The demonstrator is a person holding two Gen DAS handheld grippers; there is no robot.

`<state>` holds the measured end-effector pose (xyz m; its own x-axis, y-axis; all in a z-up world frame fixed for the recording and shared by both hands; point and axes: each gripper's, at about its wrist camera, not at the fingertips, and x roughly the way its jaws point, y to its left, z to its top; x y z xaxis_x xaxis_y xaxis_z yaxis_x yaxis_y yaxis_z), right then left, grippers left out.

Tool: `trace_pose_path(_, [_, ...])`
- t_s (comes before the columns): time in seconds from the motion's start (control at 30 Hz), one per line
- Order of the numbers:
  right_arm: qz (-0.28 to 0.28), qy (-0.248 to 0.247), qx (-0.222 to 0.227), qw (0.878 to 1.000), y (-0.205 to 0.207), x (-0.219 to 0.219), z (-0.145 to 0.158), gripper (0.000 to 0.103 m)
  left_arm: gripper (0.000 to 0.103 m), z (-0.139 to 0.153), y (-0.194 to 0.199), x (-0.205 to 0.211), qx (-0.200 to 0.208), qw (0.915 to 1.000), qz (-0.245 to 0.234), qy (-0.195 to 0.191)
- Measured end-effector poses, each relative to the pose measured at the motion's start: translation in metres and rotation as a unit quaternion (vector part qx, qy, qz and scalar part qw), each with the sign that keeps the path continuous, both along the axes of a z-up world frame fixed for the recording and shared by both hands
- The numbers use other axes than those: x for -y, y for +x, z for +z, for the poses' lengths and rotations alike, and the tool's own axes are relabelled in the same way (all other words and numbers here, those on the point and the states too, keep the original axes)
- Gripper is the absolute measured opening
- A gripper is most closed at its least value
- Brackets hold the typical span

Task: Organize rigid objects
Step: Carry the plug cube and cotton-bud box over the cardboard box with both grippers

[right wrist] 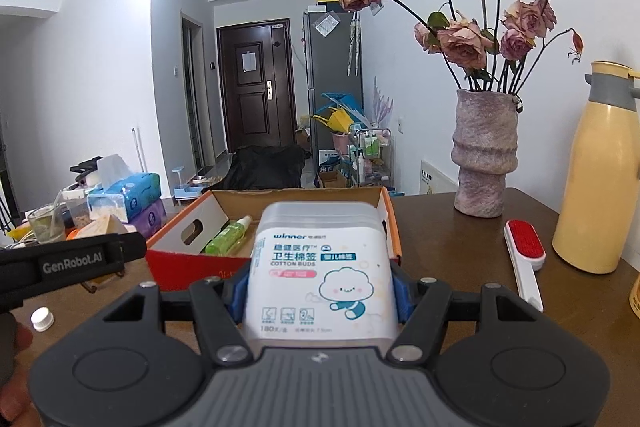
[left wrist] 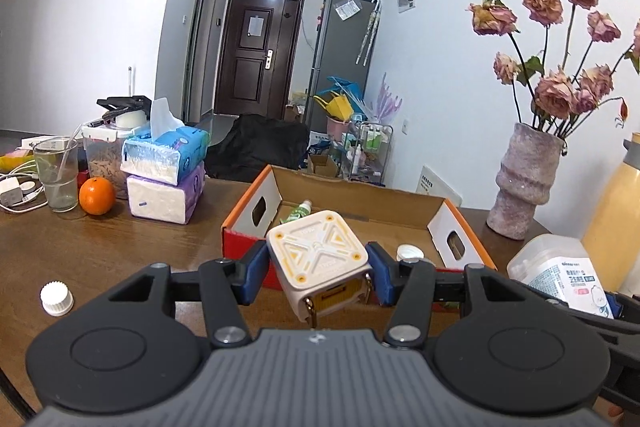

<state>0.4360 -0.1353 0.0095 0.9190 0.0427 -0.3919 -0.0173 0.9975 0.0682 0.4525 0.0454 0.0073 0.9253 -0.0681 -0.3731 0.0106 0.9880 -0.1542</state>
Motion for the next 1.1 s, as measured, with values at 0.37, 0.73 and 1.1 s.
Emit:
trace_pose_path(0.37, [-0.003,0.006,-0.002,1.000,0.035,0.001,-0.003,0.064,0.054,0.002,0.030,0.003,-0.006,0.9999,0.007,-0.004])
trace_pose_path(0.73, [-0.002,0.011,-0.010,1.000,0.070,0.006,-0.011,0.064,0.054,-0.004,0.066,0.006,-0.015,0.9999,0.007,-0.003])
trace_pose_path(1.1, [-0.002,0.013,-0.010,1.000,0.093,0.003,-0.015,0.064,0.054,-0.007,0.097,0.012,-0.019,0.9998,0.008,-0.002])
